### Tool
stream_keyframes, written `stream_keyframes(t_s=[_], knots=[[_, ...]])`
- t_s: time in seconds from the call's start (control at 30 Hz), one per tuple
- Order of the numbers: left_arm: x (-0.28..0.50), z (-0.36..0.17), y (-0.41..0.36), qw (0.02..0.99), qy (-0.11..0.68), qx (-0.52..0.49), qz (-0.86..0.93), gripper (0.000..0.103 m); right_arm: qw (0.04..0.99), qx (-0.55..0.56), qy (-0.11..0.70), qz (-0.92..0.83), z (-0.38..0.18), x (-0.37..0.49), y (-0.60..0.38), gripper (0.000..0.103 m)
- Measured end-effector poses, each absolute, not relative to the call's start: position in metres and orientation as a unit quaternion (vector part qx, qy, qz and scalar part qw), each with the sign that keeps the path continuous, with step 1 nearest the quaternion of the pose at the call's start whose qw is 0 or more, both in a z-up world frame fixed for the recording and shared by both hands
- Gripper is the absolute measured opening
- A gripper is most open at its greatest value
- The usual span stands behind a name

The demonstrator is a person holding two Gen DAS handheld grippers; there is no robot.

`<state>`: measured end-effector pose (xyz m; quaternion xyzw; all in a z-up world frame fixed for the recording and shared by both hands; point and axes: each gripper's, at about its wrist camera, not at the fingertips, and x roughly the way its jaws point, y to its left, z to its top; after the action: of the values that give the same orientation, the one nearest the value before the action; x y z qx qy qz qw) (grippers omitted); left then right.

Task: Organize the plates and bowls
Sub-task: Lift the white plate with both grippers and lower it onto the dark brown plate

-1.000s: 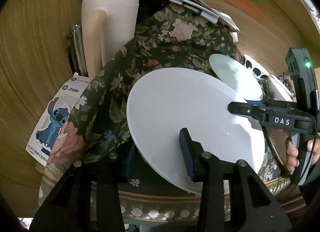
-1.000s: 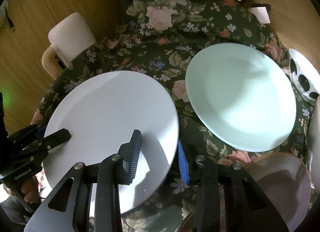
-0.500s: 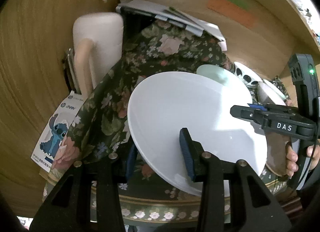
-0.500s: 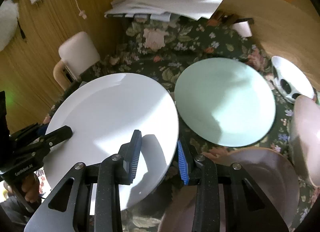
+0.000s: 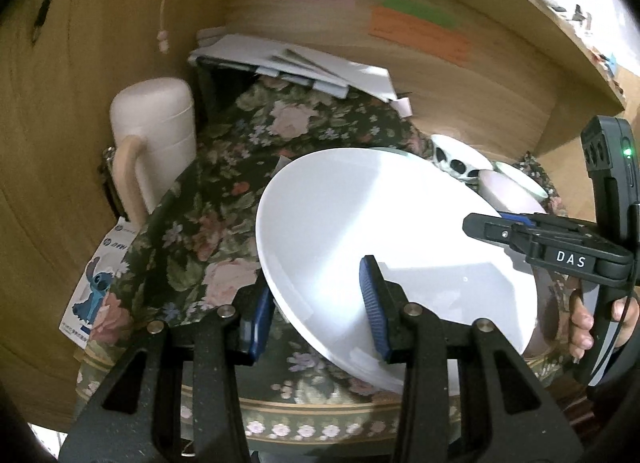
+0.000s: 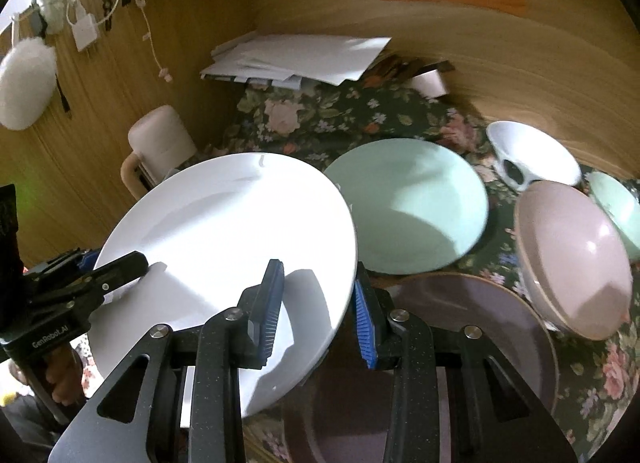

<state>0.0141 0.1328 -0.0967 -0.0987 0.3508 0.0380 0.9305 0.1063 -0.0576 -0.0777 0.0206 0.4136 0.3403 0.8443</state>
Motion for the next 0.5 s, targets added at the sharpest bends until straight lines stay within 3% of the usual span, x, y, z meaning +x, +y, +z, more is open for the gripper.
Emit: stream_keyframes(t_s=[0.5], knots=[[0.021, -0.098, 0.077, 0.933, 0.351, -0.080, -0.017, 0.041, 0.863, 0.060, 0.406, 0.294, -0.082, 0.091, -0.126, 0.030]])
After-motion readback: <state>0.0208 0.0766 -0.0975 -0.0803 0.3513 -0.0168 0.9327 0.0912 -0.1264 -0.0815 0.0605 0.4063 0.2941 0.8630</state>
